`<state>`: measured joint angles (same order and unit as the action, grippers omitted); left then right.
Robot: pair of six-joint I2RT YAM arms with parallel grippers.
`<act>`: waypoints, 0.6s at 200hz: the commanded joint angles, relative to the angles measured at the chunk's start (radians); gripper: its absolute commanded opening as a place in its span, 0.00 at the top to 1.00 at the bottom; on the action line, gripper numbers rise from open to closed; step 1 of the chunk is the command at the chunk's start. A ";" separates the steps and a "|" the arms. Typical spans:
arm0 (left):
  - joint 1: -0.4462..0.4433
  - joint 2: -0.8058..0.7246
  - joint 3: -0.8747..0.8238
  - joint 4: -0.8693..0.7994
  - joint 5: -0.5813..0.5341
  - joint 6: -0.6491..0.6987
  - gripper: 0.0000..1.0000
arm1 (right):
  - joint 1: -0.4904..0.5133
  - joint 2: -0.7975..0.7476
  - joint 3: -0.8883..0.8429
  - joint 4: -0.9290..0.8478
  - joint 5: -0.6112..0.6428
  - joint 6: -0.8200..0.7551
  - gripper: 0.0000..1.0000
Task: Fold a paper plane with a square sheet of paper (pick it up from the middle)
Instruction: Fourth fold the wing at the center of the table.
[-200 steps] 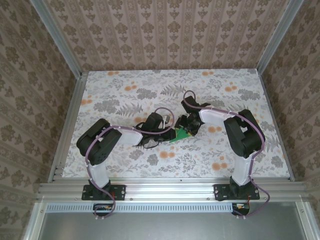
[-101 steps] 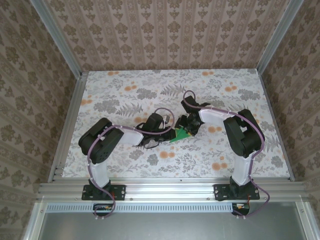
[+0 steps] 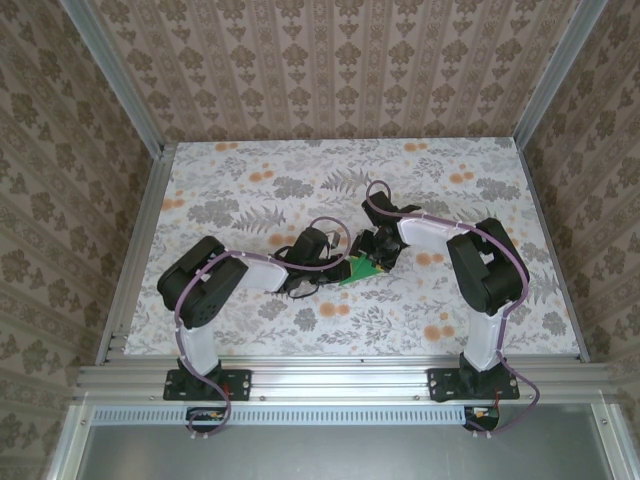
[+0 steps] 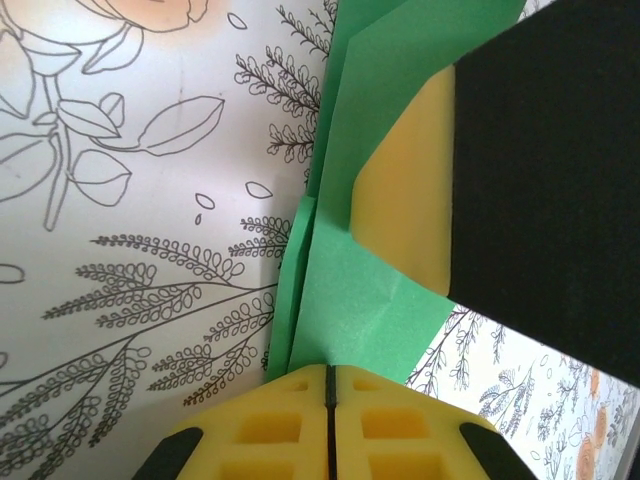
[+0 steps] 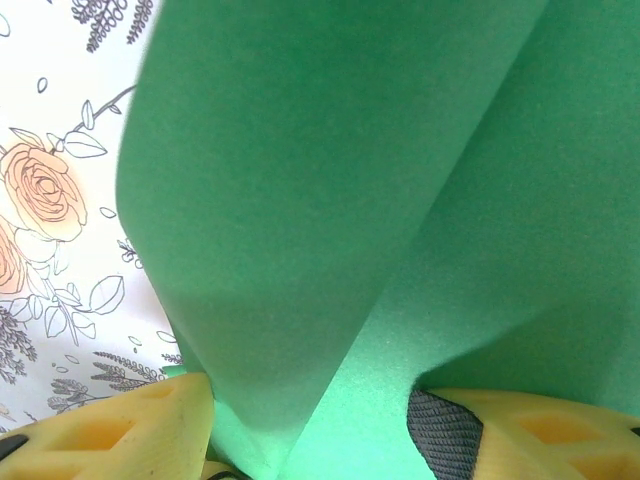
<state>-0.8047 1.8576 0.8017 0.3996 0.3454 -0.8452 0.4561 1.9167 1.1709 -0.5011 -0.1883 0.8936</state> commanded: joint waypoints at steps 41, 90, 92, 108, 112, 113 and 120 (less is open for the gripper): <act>-0.002 0.025 -0.007 -0.130 -0.042 -0.011 0.96 | -0.055 0.001 -0.139 0.016 0.008 -0.117 0.34; -0.002 0.025 0.007 -0.186 -0.037 -0.014 0.97 | -0.064 -0.191 -0.111 0.029 -0.053 -0.223 0.34; -0.002 0.025 0.007 -0.188 -0.037 -0.015 0.98 | -0.065 -0.196 -0.112 0.030 -0.054 -0.225 0.34; -0.001 0.025 0.011 -0.195 -0.037 -0.017 0.98 | -0.065 -0.220 -0.131 0.054 -0.059 -0.254 0.35; -0.002 0.026 0.015 -0.199 -0.036 -0.015 0.98 | -0.065 -0.222 -0.136 0.061 -0.063 -0.260 0.35; -0.002 0.026 0.015 -0.200 -0.036 -0.015 0.98 | -0.065 -0.223 -0.136 0.063 -0.064 -0.262 0.35; -0.002 0.027 0.020 -0.208 -0.034 -0.014 0.98 | -0.066 -0.221 -0.143 0.071 -0.071 -0.273 0.36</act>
<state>-0.8047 1.8576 0.8234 0.3477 0.3424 -0.8532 0.3904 1.7351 1.0531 -0.4328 -0.2619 0.6941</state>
